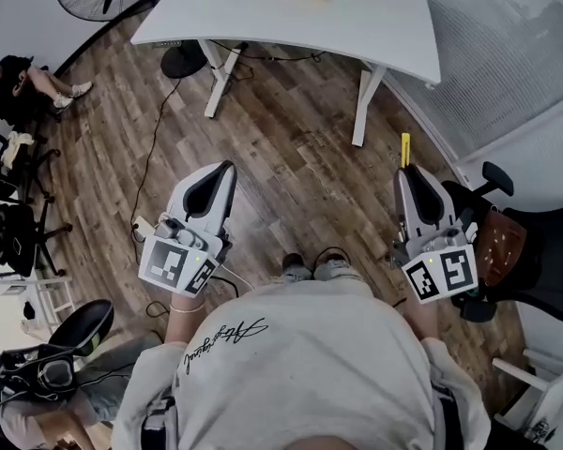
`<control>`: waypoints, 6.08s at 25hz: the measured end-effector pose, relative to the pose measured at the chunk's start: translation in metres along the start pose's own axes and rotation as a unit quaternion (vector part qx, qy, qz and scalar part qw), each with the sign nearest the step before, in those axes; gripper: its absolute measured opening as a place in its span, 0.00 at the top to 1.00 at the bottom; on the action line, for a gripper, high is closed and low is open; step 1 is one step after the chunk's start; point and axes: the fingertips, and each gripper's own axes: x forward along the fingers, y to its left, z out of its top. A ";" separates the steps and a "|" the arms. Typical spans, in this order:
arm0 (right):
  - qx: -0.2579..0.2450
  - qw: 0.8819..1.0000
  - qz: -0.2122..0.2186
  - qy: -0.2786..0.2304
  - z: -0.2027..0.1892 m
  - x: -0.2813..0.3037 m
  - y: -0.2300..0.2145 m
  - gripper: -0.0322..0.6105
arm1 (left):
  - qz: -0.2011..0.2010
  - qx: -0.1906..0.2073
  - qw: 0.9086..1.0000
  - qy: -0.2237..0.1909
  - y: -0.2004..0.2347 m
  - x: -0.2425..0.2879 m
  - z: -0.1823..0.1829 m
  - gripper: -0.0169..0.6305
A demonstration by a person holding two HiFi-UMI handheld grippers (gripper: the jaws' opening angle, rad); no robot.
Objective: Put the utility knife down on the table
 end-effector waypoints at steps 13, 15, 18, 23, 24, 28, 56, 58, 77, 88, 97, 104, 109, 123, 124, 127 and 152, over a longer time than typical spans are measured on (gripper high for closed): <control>0.011 1.000 -0.007 0.009 -0.009 -0.005 0.001 0.85 | -0.012 -0.007 1.000 0.007 0.002 0.001 -0.010 0.98; 0.011 1.000 -0.003 0.011 -0.010 0.001 0.000 0.85 | -0.010 -0.008 1.000 0.010 0.003 0.003 -0.012 0.98; 0.015 1.000 0.002 0.012 -0.014 0.012 -0.008 0.85 | -0.008 -0.011 1.000 0.018 0.006 0.013 -0.019 0.98; 0.020 1.000 0.010 0.013 -0.018 0.037 -0.033 0.85 | 0.001 -0.008 1.000 0.027 0.014 0.039 -0.022 0.98; 0.019 1.000 0.011 0.012 -0.018 0.043 -0.038 0.85 | 0.002 -0.006 1.000 0.028 0.017 0.045 -0.022 0.98; 0.016 1.000 0.017 0.006 -0.015 0.069 -0.061 0.85 | 0.008 -0.002 1.000 0.028 0.028 0.074 -0.022 0.98; 0.007 0.998 0.060 0.000 0.004 0.220 -0.226 0.85 | 0.031 0.008 0.999 0.008 0.083 0.282 -0.015 0.98; 0.009 0.998 0.064 0.001 0.003 0.226 -0.234 0.85 | 0.033 0.007 0.999 0.008 0.084 0.291 -0.016 0.98; 0.018 0.999 0.035 -0.004 0.000 0.241 -0.257 0.85 | 0.019 0.008 1.000 0.015 0.096 0.314 -0.017 0.98; 0.015 1.000 0.007 -0.011 0.004 0.223 -0.274 0.85 | -0.010 0.008 1.000 0.009 0.084 0.333 -0.015 0.98; 0.011 1.000 0.004 -0.008 0.002 0.220 -0.301 0.85 | -0.013 0.014 1.000 0.015 0.074 0.364 -0.020 0.98; 0.007 1.000 0.002 0.006 -0.006 0.231 -0.309 0.85 | -0.014 0.003 0.999 0.030 0.082 0.378 -0.027 0.98; 0.005 1.000 -0.009 0.009 -0.005 0.226 -0.309 0.85 | -0.027 0.005 0.999 0.024 0.080 0.383 -0.026 0.98; 0.000 0.999 -0.034 0.008 -0.007 0.300 -0.352 0.85 | -0.065 -0.002 0.998 0.002 0.129 0.480 -0.027 0.98; 0.000 0.999 -0.035 0.009 -0.007 0.306 -0.356 0.85 | -0.067 -0.003 0.998 0.002 0.133 0.487 -0.028 0.98; 0.003 0.999 -0.041 0.012 -0.008 0.324 -0.367 0.85 | -0.074 -0.004 0.997 0.004 0.145 0.509 -0.031 0.98; 0.008 0.995 -0.093 0.018 -0.004 0.447 -0.438 0.85 | -0.137 -0.011 0.990 0.006 0.235 0.653 -0.036 0.98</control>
